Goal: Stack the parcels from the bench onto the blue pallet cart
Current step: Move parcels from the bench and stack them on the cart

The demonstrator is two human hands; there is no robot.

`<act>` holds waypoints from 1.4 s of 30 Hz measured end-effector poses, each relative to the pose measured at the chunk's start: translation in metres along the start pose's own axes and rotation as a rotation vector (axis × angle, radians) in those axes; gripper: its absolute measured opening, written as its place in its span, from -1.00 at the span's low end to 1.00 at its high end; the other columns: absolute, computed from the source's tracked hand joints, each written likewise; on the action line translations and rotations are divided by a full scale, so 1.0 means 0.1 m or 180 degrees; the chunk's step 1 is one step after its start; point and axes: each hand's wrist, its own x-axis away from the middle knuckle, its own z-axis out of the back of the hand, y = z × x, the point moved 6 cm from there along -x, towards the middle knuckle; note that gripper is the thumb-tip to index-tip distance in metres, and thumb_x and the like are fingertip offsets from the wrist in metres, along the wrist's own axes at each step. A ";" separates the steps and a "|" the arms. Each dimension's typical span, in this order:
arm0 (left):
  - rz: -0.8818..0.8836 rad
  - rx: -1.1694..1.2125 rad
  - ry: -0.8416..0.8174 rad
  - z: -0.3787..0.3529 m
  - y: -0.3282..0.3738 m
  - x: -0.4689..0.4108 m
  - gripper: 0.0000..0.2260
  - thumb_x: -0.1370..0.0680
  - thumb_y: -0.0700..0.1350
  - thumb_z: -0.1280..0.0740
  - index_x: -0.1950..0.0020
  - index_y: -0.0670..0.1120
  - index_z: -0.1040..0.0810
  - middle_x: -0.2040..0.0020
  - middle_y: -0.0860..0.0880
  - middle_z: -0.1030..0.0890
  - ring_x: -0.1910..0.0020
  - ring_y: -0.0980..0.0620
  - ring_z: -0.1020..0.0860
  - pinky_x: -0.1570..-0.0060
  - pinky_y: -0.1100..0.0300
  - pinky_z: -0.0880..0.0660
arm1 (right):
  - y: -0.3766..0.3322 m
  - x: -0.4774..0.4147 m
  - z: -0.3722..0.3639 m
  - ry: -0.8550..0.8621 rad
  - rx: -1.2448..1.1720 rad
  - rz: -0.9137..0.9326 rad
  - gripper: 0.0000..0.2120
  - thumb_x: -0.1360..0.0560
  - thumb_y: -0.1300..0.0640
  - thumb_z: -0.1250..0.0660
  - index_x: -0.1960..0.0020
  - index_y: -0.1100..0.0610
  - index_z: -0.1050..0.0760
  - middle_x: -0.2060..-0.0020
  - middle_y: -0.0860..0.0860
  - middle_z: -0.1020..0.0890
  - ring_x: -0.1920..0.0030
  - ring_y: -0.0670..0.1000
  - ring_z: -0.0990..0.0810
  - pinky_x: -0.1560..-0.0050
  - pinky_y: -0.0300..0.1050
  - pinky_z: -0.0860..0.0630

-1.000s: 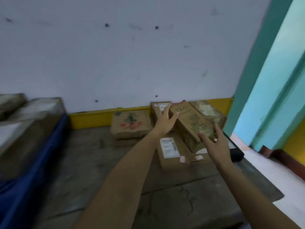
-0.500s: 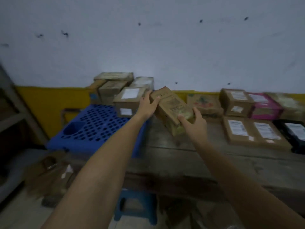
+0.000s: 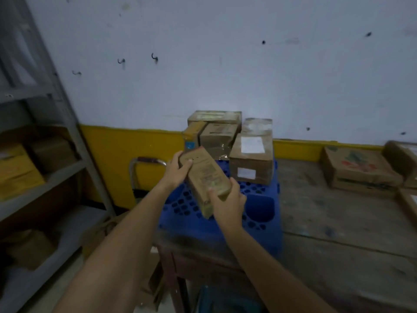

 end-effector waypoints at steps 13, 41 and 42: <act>-0.0046 0.0337 -0.1331 -0.80 -0.27 -1.17 -0.45 -0.59 -0.04 -0.23 -0.49 -0.15 -0.07 -0.39 -0.10 -0.36 -0.31 -0.04 -0.40 -0.17 0.13 -0.44 | 0.15 -0.73 -0.72 0.1171 0.0218 -0.0645 -0.31 -0.51 -0.08 -0.27 -0.50 0.00 0.03 -0.35 0.12 -0.13 -0.31 0.16 -0.24 -0.25 -0.02 -0.40; -0.0113 0.0462 -0.1033 -1.00 -0.18 -1.45 -0.59 -0.55 -0.01 -0.30 -0.31 -0.14 -0.31 -0.13 0.01 -0.48 0.01 0.15 -0.45 0.32 0.41 -0.38 | 0.23 -0.98 -0.54 0.1126 -0.0076 -0.0753 -0.24 -0.49 -0.05 -0.32 -0.50 0.16 0.01 -0.40 0.13 -0.13 -0.38 0.10 -0.22 -0.24 -0.13 -0.32; -0.0161 0.0393 -0.0939 -0.95 -0.15 -1.46 -0.59 -0.55 0.02 -0.29 -0.31 -0.14 -0.33 -0.08 0.04 -0.47 0.03 0.16 -0.44 0.33 0.42 -0.36 | 0.24 -0.96 -0.51 0.1108 -0.0069 -0.0769 -0.22 -0.48 -0.06 -0.32 -0.50 0.16 0.03 -0.42 0.13 -0.11 -0.41 0.11 -0.18 -0.30 -0.09 -0.29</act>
